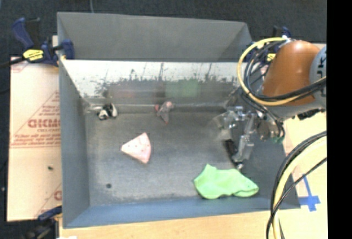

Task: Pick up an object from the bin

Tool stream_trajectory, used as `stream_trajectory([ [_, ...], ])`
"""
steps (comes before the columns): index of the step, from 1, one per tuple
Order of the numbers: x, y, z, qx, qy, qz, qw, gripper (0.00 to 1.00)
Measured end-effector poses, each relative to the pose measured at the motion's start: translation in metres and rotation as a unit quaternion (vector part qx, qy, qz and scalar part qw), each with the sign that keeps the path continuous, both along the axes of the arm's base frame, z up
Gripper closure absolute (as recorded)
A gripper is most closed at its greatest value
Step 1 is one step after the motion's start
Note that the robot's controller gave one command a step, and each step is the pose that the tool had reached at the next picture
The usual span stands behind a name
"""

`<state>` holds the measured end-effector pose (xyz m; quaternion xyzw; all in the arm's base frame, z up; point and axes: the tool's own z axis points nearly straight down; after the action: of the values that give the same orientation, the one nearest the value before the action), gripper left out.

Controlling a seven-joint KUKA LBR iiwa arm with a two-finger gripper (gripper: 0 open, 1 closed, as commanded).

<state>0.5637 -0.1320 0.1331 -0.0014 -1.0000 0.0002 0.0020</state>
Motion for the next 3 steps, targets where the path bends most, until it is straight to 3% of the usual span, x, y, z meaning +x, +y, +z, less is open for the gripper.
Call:
stream_trajectory([
  [1,-0.047,-0.028,0.034,0.001,0.0004,0.329,0.9442,0.00],
  [2,-0.059,-0.030,0.125,-0.001,-0.0022,0.484,0.8752,0.00],
  [3,-0.010,-0.012,0.166,-0.002,-0.0026,0.743,0.6697,0.00],
])
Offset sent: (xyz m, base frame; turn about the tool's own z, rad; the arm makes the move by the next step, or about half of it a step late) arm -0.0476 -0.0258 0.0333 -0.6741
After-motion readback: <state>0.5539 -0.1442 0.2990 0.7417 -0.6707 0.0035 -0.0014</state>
